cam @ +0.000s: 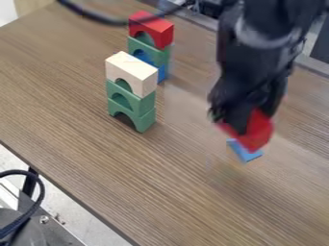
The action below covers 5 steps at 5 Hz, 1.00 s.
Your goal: Put the red block on top of the white arch
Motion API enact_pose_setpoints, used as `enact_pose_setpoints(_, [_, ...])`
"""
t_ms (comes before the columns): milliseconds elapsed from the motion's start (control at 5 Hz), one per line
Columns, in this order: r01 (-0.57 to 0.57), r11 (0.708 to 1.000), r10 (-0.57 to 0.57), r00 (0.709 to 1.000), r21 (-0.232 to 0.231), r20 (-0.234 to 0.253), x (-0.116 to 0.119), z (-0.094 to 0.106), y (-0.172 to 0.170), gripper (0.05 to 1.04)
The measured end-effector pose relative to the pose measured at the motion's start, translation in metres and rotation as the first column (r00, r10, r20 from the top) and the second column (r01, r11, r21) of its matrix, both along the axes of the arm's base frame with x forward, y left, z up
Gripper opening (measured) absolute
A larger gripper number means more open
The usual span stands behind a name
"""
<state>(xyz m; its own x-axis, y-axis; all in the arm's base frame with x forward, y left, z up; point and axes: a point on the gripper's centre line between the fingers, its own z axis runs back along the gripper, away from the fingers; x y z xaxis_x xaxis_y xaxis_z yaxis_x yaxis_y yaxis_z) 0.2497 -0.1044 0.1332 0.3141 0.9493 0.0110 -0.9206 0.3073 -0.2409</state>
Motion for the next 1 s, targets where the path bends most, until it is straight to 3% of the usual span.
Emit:
enact_pose_setpoints(400, [-0.044, 0.998, 0.044, 0.999, -0.050, 0.002, 0.010, 0.039, 0.023, 0.517])
enact_pose_setpoints(1000, [-0.199, 0.980, 0.199, 0.980, -0.024, 0.003, 0.022, 0.058, 0.075, 0.517])
